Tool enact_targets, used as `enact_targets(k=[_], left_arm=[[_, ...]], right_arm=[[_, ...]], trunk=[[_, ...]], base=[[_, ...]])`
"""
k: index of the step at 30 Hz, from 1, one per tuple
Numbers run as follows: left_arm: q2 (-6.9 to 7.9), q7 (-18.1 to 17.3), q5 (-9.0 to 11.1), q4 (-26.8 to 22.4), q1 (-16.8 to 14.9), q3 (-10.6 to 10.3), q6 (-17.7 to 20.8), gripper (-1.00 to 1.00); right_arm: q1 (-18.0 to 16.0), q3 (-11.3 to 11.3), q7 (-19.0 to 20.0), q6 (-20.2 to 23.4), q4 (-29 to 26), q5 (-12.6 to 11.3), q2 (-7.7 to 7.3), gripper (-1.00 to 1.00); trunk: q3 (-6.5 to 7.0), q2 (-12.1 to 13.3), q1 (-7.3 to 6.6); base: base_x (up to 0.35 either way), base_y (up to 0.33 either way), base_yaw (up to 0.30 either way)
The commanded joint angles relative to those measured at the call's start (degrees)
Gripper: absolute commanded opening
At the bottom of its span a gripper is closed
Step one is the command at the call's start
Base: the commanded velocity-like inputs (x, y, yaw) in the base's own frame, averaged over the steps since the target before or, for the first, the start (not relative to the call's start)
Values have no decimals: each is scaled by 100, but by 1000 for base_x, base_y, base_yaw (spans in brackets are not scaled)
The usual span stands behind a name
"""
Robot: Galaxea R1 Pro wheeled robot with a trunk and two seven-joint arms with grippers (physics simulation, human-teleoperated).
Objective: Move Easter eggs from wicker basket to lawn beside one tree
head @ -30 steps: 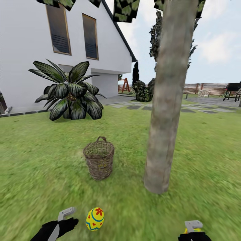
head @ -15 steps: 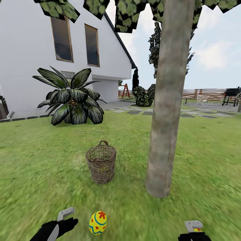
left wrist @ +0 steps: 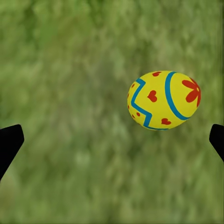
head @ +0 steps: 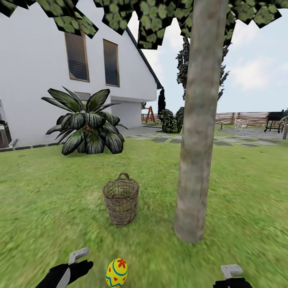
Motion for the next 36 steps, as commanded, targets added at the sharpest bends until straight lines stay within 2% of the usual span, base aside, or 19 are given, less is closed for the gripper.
enact_targets(k=[1,27,36], left_arm=[[-7,-32,0,-10,-3,40,36,100],[5,-30,9,-36,-3,49,33,100],[41,-37,40,-30,-3,118,43,100]], right_arm=[[0,13,-12,41,-11,13,1,100],[-3,22,-12,25,-11,8,-2,100],[-2,20,-12,-1,-11,3,-2,100]], trunk=[[4,18,-13],[227,1060,-584],[304,1421,-782]], base=[[0,0,0],[0,0,0],[-28,0,0]])
